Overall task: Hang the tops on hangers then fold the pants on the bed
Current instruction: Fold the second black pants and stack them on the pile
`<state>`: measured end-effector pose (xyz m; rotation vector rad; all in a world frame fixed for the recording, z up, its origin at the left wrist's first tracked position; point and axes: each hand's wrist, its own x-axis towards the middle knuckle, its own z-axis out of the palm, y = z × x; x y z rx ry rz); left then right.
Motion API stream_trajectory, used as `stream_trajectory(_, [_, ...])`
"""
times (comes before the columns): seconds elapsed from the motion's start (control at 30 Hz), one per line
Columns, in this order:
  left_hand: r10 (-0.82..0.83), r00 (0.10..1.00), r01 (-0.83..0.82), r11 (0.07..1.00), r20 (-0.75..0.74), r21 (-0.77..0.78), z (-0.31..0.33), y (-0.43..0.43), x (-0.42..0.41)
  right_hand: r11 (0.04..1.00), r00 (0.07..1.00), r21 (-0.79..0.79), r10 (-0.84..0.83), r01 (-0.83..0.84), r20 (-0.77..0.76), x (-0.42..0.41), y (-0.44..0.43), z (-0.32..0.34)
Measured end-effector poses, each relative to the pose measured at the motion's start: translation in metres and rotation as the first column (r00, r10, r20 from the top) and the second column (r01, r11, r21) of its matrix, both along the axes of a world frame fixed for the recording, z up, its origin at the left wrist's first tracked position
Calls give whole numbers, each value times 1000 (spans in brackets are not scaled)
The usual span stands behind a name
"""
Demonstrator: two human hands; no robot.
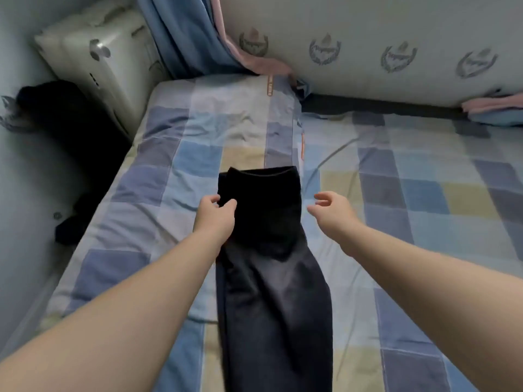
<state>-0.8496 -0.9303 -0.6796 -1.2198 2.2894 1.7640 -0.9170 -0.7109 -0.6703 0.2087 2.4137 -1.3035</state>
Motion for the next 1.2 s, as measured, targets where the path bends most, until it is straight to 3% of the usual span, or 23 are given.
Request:
stream_trajectory(0.13, [-174,983,180,977,55,-115,-65,29,44,980,980,47,188,-191,57,48,15,-67])
stream_trajectory(0.27, [-314,938,338,922,145,-190,-93,59,95,879,909,231,408,-417,89,90,41,-91])
stream_trajectory(0.4, [-417,887,459,842,199,-284,-82,86,141,747,836,391,530,-538,137,119,59,-82])
stream_trajectory(0.6, [-438,808,571,745,394,-345,-47,131,222,524,680,528,717,-668,149,178,87,-56])
stream_trajectory(0.7, [-417,787,593,714,454,-372,-35,150,262,479,644,550,751,-684,146,214,105,-45])
stream_trajectory(0.83, [-431,741,639,689,515,-342,-32,176,319,485,643,525,748,-699,164,274,126,-38])
stream_trajectory(1.07, [-347,787,449,889,510,-88,-58,213,429,628,755,430,601,-648,261,399,160,-56])
stream_trajectory(1.2, [-348,805,391,920,480,11,-81,222,493,682,799,418,530,-600,284,463,178,-81])
